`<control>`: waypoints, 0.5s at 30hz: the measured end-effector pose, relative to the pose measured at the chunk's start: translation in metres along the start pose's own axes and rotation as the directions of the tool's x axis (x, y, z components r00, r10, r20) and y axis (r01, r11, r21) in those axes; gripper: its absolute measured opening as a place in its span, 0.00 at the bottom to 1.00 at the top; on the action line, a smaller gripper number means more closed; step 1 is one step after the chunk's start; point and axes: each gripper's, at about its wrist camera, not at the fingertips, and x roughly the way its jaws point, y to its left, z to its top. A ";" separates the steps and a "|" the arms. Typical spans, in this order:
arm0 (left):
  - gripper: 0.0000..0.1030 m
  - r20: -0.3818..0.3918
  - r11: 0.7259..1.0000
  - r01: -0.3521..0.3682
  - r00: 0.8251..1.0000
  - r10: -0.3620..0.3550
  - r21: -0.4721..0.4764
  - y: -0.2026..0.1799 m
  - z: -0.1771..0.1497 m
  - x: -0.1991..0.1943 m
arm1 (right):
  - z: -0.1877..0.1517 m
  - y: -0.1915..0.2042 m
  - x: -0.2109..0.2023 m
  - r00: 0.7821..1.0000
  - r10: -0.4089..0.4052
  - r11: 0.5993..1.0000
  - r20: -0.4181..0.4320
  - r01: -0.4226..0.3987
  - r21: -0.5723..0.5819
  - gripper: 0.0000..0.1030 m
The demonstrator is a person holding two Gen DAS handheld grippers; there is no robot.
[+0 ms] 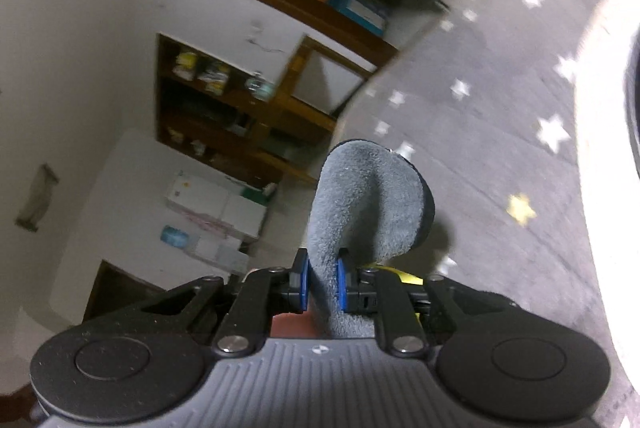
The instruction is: Clean container
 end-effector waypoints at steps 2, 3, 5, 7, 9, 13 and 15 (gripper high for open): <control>0.80 0.000 1.000 -0.006 1.000 0.006 -0.002 -0.001 0.000 0.001 | -0.003 -0.010 0.003 1.000 -0.017 1.000 -0.011 0.017 0.024 0.13; 0.80 -0.001 1.000 -0.012 1.000 0.012 -0.006 -0.002 0.001 0.002 | -0.006 -0.014 0.004 0.999 -0.029 0.999 -0.018 0.030 0.029 0.13; 0.80 -0.003 0.999 -0.029 1.000 0.029 -0.017 -0.004 0.002 0.003 | -0.011 -0.019 0.005 0.998 -0.054 0.998 -0.026 0.055 0.028 0.13; 0.80 -0.007 0.998 -0.052 0.999 0.052 -0.032 -0.007 0.004 0.003 | -0.017 -0.020 0.003 0.997 -0.079 0.997 -0.026 0.079 0.009 0.13; 0.80 -0.007 0.995 -0.090 0.996 0.090 -0.040 -0.012 0.005 0.002 | -0.024 -0.021 0.000 0.994 -0.103 0.995 -0.026 0.103 -0.010 0.13; 0.84 0.009 0.987 -0.157 0.988 0.157 -0.043 -0.023 0.009 -0.001 | -0.039 -0.014 -0.007 0.982 -0.187 0.977 -0.009 0.185 -0.105 0.13; 0.84 0.017 0.983 -0.181 0.983 0.182 -0.044 -0.028 0.011 -0.002 | -0.046 -0.004 -0.011 0.970 -0.241 0.952 0.015 0.239 -0.190 0.14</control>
